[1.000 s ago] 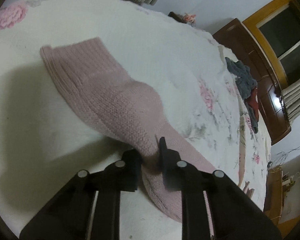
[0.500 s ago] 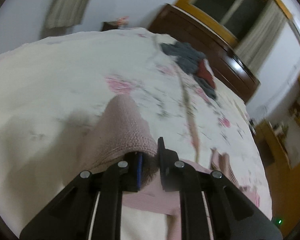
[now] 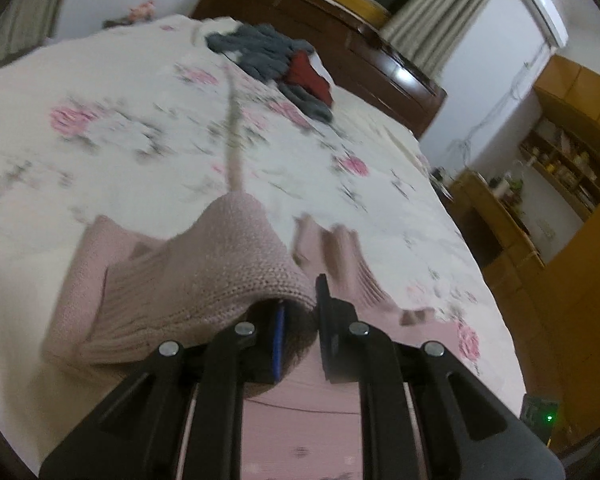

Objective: Fold small clothes
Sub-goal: 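Grasp the other sleeve cuff with the left gripper and lift it, then fold the held sleeve across the sweater body with the left gripper, release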

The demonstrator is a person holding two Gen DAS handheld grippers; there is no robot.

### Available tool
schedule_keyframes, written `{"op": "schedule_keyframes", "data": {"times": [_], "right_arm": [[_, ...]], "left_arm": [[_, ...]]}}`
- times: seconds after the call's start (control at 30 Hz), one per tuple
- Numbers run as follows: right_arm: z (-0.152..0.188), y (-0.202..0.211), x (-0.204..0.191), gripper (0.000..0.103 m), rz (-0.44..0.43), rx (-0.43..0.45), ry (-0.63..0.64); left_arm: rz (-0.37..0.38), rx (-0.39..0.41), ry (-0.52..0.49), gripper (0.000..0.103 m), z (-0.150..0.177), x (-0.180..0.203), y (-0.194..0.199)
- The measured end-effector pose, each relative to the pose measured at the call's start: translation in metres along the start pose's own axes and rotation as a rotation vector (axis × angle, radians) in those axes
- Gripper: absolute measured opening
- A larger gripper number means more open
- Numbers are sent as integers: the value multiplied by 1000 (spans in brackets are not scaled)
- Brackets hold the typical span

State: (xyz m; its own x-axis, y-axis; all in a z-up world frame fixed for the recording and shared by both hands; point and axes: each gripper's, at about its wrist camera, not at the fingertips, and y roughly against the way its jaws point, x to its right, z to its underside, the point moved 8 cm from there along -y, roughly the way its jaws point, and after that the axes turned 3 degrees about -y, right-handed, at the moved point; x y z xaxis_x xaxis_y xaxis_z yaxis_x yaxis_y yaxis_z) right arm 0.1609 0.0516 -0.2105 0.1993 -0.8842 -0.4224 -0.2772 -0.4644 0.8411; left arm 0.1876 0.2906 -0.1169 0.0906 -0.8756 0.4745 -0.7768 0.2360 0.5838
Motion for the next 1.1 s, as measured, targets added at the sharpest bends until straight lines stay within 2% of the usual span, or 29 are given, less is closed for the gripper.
{"op": "schedule_keyframes", "data": {"times": [0.13, 0.3, 0.4, 0.53, 0.63, 0.7, 0.77, 0.83, 0.9, 1.0, 1.1], "right_arm": [[1, -1, 9, 60, -9, -1, -27], [4, -4, 11, 60, -15, -4, -34], [3, -6, 13, 60, -17, -7, -42], [1, -9, 13, 60, -13, -14, -50], [0, -11, 12, 60, -9, -21, -54], [-4, -12, 11, 61, -11, -26, -58], [-8, -11, 8, 61, -18, -28, -59], [-15, -10, -1, 61, -41, -31, -54], [-24, -10, -13, 61, -76, -36, -48], [-46, -21, -51, 62, -164, -63, -38], [-63, -37, -88, 65, -226, -88, -19]], "left_arm": [[-1, -64, -11, 12, 22, 15, -33], [-27, -134, 4, 14, 51, 6, -63], [-39, -179, 12, 21, 67, -2, -75], [-35, -235, 42, 35, 84, -14, -86], [-8, -268, 64, 36, 93, -16, -82], [38, -283, 74, 42, 96, -13, -71], [87, -299, 64, 46, 98, -10, -49], [108, -267, 48, 46, 95, -17, -18], [73, -215, 37, 47, 83, -30, 5], [-46, -128, 29, 50, 53, -66, 31], [-151, -123, 51, 50, 33, -98, 30]]}}
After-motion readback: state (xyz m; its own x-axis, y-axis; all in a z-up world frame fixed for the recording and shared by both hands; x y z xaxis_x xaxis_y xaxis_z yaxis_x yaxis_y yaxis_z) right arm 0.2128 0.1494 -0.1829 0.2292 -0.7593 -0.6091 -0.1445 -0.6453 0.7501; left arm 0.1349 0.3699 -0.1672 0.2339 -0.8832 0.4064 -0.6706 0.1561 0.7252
